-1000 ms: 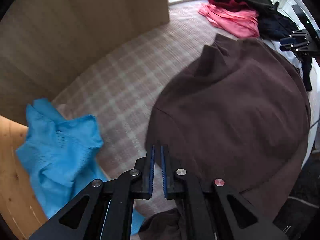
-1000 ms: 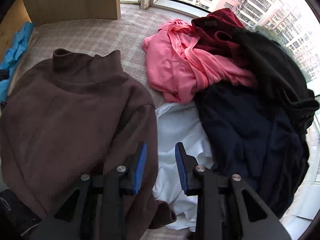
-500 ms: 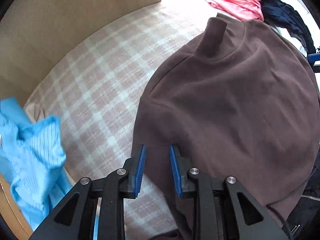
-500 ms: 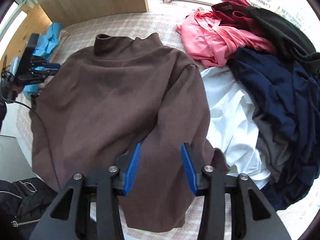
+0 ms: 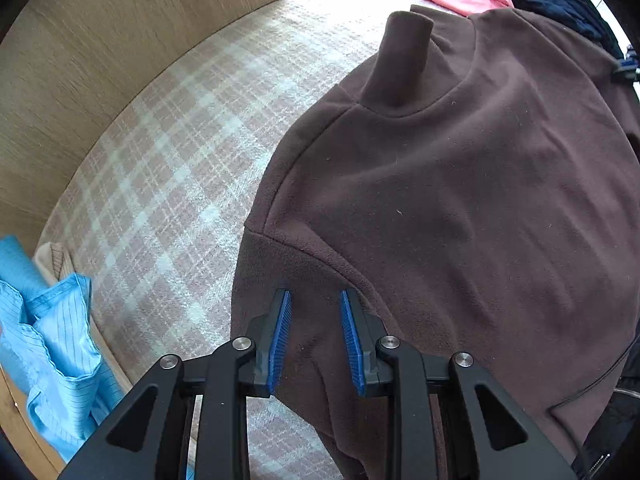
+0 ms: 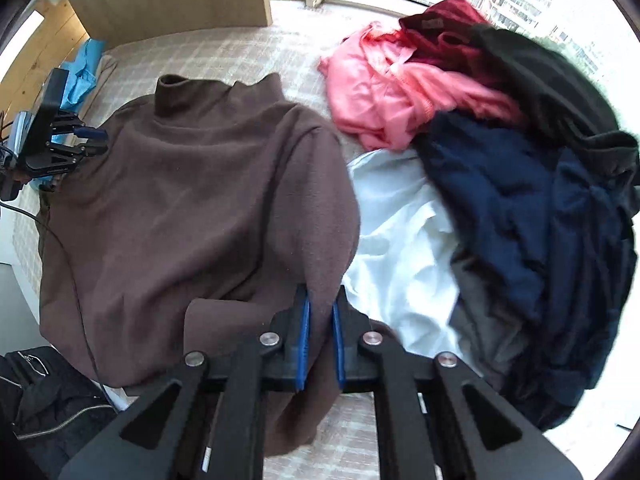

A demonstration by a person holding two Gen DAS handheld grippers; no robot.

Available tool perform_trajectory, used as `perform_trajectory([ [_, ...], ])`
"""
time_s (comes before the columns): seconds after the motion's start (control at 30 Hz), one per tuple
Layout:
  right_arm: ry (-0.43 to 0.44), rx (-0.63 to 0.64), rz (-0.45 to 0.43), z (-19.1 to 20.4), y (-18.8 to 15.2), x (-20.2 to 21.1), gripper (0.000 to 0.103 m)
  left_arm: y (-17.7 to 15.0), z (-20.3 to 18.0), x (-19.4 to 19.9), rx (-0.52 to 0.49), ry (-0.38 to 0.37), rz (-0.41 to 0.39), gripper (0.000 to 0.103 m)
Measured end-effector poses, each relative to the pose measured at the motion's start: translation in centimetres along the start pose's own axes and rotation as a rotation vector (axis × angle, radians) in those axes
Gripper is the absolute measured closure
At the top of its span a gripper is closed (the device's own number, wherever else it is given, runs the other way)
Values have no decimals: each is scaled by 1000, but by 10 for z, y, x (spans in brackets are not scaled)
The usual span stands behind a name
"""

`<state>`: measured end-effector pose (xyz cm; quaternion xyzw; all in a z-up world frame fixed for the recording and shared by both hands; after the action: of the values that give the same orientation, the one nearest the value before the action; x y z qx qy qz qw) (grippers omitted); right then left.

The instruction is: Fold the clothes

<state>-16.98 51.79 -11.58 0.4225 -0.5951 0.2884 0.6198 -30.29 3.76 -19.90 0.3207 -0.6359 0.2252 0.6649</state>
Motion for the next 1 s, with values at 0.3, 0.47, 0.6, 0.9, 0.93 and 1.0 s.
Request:
perform_trajectory([
  [0.3, -351, 33, 72, -37, 21, -8, 82, 14, 10, 25, 35, -39, -73, 73],
  [0.47, -45, 61, -50, 1, 78, -18, 63, 53, -16, 29, -108, -31, -110, 72],
  [0.6, 11, 139, -33, 30, 112, -51, 63, 68, -34, 6, -210, 28, -49, 72],
  [0.9, 7, 190, 100, 44, 118, -115, 63, 67, -39, 13, -167, -9, -32, 99],
  [0.93, 26, 194, 104, 46, 115, -116, 65, 67, -37, 20, -142, -33, -46, 99],
  [1.0, 35, 210, 86, 52, 111, -113, 91, 68, -31, 37, -94, -74, -85, 99],
])
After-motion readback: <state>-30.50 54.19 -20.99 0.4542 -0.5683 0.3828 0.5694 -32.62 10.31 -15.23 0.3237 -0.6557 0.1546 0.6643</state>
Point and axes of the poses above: each gripper's, at about its wrist camera, not at the fingertips, and x roughly against the way its jaws point, z to its left, y to its top, the point moved 1 cm from there along -x, roughly the way its jaws point, and after that the axes turned 3 degrees about -y, right-handed, at the moved point
